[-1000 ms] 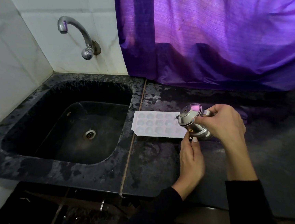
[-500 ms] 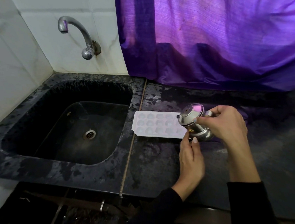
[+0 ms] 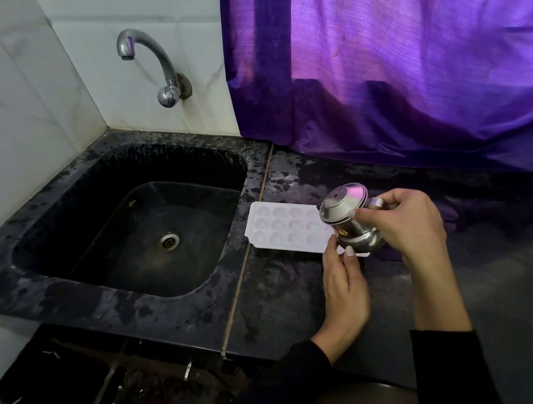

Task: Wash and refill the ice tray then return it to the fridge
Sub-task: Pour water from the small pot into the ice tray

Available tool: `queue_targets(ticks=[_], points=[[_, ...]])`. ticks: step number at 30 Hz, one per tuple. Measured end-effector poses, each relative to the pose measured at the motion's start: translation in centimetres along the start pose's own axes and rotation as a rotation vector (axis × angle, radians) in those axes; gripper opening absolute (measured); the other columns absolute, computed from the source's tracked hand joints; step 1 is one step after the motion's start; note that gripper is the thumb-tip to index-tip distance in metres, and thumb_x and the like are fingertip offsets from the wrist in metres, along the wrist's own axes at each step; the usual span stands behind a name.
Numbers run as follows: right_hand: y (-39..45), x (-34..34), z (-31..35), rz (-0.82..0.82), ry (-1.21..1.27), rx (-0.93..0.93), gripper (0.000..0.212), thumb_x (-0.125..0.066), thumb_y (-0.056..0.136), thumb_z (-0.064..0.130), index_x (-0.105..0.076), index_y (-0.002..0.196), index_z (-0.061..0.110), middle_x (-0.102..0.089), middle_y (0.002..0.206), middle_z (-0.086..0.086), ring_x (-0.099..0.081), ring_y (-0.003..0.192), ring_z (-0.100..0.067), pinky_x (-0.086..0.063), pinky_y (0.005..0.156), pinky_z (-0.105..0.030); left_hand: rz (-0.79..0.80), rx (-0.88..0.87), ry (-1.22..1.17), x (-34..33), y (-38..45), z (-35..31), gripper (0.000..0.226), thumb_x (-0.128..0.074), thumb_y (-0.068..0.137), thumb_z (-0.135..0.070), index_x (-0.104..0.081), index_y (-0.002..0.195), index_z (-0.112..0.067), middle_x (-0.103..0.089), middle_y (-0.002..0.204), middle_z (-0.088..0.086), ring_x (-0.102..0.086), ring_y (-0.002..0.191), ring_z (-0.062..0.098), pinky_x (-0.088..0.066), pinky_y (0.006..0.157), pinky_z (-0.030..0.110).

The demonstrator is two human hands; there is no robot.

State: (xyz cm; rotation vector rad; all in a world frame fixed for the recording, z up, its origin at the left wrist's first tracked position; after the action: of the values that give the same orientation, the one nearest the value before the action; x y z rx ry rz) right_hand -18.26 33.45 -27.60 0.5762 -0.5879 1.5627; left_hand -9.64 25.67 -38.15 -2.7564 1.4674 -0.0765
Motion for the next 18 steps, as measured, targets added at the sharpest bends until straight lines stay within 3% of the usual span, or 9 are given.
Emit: queue_targets(ticks=[7,18], points=[[-0.2,-1.1,1.6,0.049,-0.102,0.035,0.027,-0.079,0.068,0.042,-0.062,0.080,0.025,-0.068,0.085,0.003,-0.062,0.087,-0.022,-0.040,0.070,-0.032,0.005,0.022,0.003,0.5,0.4,0.1,0.041,-0.030,0.103,-0.027,-0.032,0.144,-0.024,-0.040,0.141,-0.011,-0.031,0.110,-0.030,-0.023,0.087,-0.008],[-0.2,-1.7,2.0,0.058,-0.154,0.040,0.025,-0.078,0.070,0.041,-0.061,0.081,0.027,-0.066,0.087,0.003,-0.057,0.086,-0.021,-0.038,0.071,-0.032,-0.009,0.031,0.001,0.8,0.6,0.3,0.042,-0.030,0.103,-0.026,-0.033,0.145,-0.022,-0.041,0.141,-0.010,-0.034,0.112,-0.026,-0.023,0.088,-0.007]])
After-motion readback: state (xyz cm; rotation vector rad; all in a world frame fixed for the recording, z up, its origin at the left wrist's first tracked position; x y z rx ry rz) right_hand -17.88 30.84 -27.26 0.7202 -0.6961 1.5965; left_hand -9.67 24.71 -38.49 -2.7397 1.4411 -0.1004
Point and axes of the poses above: each hand's wrist, its own y-axis towards the middle knuckle, its own x-axis out of the back of the hand, z = x × y, the point moved 7 cm from there along y, towards the middle knuckle
